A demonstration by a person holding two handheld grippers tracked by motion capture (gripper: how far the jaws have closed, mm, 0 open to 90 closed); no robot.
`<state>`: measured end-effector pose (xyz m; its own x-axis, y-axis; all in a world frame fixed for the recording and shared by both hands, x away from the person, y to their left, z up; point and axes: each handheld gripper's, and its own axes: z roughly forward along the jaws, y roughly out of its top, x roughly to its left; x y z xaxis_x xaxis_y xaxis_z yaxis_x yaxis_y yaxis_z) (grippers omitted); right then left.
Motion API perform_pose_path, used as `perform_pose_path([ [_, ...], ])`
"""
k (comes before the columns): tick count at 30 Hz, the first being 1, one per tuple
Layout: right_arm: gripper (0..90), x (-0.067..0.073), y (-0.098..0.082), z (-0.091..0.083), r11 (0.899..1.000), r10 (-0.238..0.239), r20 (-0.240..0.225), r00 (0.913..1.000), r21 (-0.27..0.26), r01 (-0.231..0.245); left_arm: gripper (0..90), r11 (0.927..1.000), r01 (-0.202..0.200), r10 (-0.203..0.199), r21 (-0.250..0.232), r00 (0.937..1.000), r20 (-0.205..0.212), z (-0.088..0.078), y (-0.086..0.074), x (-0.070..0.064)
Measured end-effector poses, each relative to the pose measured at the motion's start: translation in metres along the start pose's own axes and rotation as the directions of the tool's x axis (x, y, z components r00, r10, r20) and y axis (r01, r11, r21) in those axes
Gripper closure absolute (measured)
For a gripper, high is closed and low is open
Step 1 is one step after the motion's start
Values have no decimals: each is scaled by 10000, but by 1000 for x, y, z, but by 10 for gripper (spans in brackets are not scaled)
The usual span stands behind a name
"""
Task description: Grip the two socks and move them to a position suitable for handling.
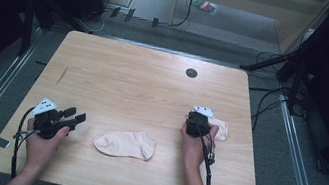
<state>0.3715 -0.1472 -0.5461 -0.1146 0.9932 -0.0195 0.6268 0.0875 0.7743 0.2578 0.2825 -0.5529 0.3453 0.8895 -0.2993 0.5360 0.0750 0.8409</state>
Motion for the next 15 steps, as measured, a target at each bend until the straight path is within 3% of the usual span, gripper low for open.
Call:
perform_pose_path([
  [6,870,26,13,-13,9989,-363,-755,9965,-307,341,460,10000,35,-35,-6,10000,8,0,0,0],
  [9,870,45,26,-23,9976,-520,-1650,9849,-548,435,460,10000,50,-50,-25,10000,-3,0,0,0],
  [15,867,88,48,-36,9943,-832,-2836,9553,-874,607,459,10000,70,-70,-53,10000,3,0,0,1],
])
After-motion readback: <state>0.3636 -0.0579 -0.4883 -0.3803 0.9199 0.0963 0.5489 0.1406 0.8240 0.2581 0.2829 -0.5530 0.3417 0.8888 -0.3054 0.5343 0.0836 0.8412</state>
